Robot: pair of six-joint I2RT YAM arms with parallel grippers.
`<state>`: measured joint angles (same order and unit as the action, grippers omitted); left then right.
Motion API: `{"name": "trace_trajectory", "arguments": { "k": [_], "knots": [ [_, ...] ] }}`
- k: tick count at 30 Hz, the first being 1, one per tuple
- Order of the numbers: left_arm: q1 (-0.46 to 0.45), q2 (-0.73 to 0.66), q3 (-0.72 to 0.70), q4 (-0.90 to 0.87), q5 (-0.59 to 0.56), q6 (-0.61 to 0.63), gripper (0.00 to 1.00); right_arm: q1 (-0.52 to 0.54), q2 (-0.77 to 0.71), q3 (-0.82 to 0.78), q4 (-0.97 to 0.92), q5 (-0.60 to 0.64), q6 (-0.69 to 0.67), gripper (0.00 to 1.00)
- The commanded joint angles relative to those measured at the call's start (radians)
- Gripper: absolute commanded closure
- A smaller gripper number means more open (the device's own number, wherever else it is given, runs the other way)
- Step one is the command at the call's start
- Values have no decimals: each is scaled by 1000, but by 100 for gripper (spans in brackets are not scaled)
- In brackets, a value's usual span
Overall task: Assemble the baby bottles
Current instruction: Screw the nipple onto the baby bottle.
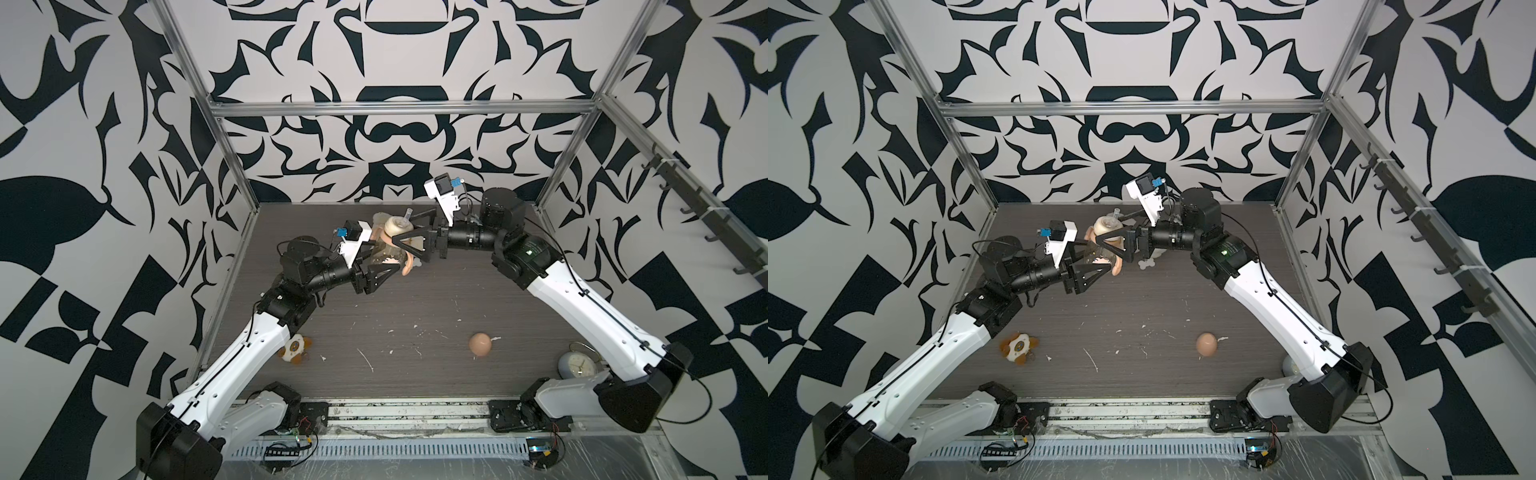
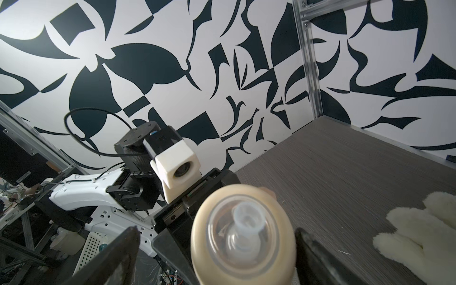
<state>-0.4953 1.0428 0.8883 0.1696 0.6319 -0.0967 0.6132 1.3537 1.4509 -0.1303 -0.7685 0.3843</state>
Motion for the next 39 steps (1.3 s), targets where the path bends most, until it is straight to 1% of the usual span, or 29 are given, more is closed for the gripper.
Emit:
{"name": "trace_trajectory", "arguments": {
  "k": [1, 4, 9, 12, 14, 16, 18, 19, 22, 24, 26, 27, 29, 31, 34, 37, 39],
  "knots": [
    [15, 6, 26, 49, -9, -10, 100, 24, -80, 11, -39, -34, 19, 5],
    [25, 9, 26, 49, -10, -9, 100, 38, -142, 9, -104, -19, 23, 5],
    [32, 15, 30, 29, -9, 8, 100, 45, -225, 44, -157, -41, 80, 6],
    [33, 12, 40, 3, -9, 36, 100, 43, -278, 55, -217, 18, 45, 5],
    [33, 7, 45, -24, 1, 62, 100, 39, -276, 105, -362, 108, -38, 1],
    [32, -1, 58, -84, 19, 104, 100, 25, -212, 218, -560, 161, -157, 1],
    [32, -24, 68, -160, 32, 155, 100, 4, -118, 360, -724, 154, -305, 0],
    [31, -39, 72, -209, 41, 190, 100, -11, -74, 406, -767, 130, -361, 0],
    [17, -79, 97, -379, 45, 318, 100, -79, 14, 494, -816, -5, -467, 0],
    [4, -107, 108, -477, 39, 378, 100, -101, 107, 599, -940, -69, -550, 0],
    [-12, -137, 110, -558, 28, 425, 100, -99, 212, 729, -1108, -90, -640, 1],
    [-21, -148, 107, -589, 20, 446, 100, -98, 237, 764, -1146, -102, -653, 1],
    [-41, -175, 91, -650, -5, 482, 100, -85, 229, 745, -1132, -117, -653, 1],
    [-53, -201, 77, -676, -17, 490, 100, -80, 222, 727, -1142, -90, -655, 2],
    [-62, -225, 68, -694, -21, 490, 100, -58, 210, 654, -1148, -97, -653, 3],
    [-82, -217, 68, -705, -35, 502, 100, 4, 217, 620, -1159, -83, -643, 5],
    [-97, -199, 70, -706, -41, 514, 100, 21, 213, 616, -1145, -66, -630, 5]
  ]
}}
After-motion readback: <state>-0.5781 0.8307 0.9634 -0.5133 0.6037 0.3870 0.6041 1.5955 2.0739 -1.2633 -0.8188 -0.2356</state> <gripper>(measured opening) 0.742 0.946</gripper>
